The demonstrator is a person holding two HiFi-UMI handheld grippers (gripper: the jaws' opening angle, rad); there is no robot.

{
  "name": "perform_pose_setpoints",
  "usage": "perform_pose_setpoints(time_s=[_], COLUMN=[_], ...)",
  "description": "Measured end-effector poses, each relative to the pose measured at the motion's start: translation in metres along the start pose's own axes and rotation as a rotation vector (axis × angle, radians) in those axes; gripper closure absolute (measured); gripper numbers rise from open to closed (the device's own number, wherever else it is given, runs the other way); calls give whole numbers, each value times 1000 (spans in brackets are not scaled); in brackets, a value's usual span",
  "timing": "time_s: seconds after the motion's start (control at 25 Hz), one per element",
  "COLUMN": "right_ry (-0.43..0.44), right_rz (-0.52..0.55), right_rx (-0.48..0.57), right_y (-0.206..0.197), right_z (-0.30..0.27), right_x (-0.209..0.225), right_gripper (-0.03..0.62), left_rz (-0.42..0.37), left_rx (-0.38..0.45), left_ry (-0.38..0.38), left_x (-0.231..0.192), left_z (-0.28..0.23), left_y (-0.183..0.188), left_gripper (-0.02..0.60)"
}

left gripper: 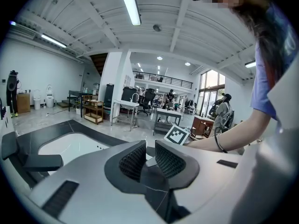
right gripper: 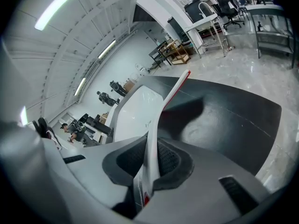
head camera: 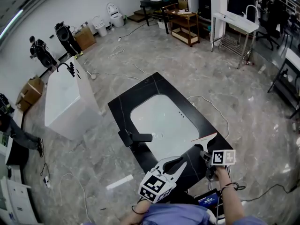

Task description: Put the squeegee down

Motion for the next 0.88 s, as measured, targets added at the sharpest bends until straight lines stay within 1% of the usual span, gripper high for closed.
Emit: perform_pose_setpoints(time_s=[0.36, 0.48, 0.6, 0.64, 0.72, 0.8, 0.88], right_ry=[-53, -105, -162, -176, -181, -168, -171], right_rz=[26, 29, 84, 99, 111, 102, 91], right_rx=[36, 57, 37, 30, 25, 36, 50], right_y=[9, 11, 13, 14, 14, 14, 13], right_z=[-4, -1, -1, -2, -2, -2, -2], right_x=[3, 11, 17, 18, 18, 15, 13], right_gripper=[545, 528, 505, 489, 424, 399, 350], left_rz=[10, 11, 12, 12, 12, 15, 16], left_rx=[5, 10, 10, 9, 12, 13, 11], left_ry=[16, 23, 28, 28, 30, 29, 25], left_x=[-10, -13, -18, -20, -22, -23, -23], left_z=[6, 8, 9, 9, 10, 11, 12], left_y=[2, 0, -1, -1, -1, 0, 0], left_gripper=[525, 525, 525, 525, 525, 525, 525])
Point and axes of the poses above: the fingertips, and each gripper's own axes: z backward along the fingers, x to its right, y out of its top, the point moved 10 cm from there along z, backward along the fingers, and after that the axes turned 2 degrees about y, right-handed, at the moved point
